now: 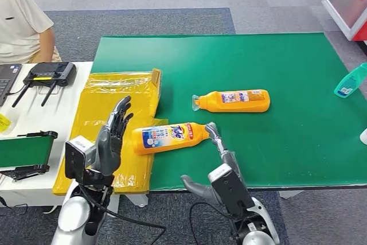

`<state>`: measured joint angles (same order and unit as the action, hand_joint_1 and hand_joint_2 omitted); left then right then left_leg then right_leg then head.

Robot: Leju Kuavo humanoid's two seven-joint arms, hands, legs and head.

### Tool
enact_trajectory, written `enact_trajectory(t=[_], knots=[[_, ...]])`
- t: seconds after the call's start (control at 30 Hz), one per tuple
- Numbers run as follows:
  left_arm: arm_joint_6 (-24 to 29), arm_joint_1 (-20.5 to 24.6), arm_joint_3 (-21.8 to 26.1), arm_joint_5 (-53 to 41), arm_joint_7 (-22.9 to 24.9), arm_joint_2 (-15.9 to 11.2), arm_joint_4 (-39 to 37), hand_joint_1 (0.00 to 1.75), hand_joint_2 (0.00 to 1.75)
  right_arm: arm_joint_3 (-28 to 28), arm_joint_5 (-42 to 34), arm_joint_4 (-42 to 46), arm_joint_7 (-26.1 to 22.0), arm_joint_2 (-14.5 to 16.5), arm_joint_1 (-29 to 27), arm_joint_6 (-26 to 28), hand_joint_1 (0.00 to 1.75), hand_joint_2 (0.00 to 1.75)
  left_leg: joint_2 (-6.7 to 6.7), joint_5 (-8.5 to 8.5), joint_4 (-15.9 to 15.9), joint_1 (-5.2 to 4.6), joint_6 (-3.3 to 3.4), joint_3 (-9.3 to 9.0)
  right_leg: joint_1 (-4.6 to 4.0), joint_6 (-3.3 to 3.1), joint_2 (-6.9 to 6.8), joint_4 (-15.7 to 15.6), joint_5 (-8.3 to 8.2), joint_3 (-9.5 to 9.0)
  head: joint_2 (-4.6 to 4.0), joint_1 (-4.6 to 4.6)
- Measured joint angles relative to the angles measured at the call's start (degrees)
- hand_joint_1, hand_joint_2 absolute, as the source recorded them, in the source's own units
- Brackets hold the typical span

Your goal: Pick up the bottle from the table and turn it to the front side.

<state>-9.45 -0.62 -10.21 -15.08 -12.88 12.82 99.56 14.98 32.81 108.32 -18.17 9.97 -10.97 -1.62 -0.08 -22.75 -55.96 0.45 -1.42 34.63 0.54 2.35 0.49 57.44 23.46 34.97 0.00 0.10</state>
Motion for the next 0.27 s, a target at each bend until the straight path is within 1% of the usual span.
enact_trajectory(t=[0.27], knots=[[-0.8, -4.0, -0.3, 3.0, -0.7, -0.1, 1.6, 0.0, 0.0, -3.7, -5.3, 1.5, 0.5, 0.0, -1.2, -2.2, 0.0, 1.75, 0.0, 0.02, 0.0, 0.0, -0.02, -0.01, -0.01, 0.0, 0.0, 0.0, 0.0, 0.0, 0.0, 0.0]])
